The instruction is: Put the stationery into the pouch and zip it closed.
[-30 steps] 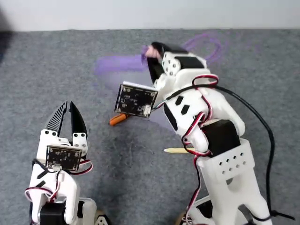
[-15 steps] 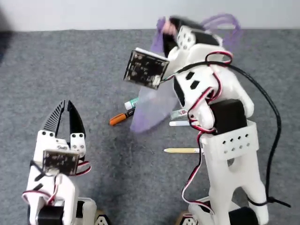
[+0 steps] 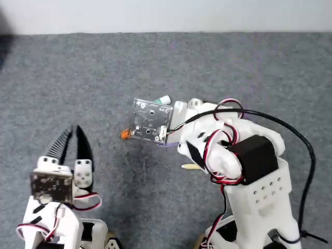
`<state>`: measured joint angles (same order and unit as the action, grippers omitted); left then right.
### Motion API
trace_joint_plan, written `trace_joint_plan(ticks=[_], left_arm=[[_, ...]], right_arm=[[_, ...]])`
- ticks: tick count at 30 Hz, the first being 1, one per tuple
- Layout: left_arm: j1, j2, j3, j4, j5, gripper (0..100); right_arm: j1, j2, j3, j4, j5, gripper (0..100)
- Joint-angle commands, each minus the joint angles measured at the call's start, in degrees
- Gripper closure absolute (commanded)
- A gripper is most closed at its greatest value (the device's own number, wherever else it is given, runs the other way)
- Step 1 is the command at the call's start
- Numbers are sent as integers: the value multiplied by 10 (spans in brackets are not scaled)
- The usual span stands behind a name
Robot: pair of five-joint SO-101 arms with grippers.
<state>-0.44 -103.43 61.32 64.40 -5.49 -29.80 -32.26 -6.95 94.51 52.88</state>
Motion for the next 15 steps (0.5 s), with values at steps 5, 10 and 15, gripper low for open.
trace_joint_plan(ticks=[5,10,15], left_arm=[[140,1,-52,84,29,956],[186,2,-58,91,100,882],[226,2,-59,88,139,848]], right_arm=[[-41,-13,-26,21,-80,991],[-45,-13,-25,23,-102,991],[-45,-18,-4,24,-113,991]])
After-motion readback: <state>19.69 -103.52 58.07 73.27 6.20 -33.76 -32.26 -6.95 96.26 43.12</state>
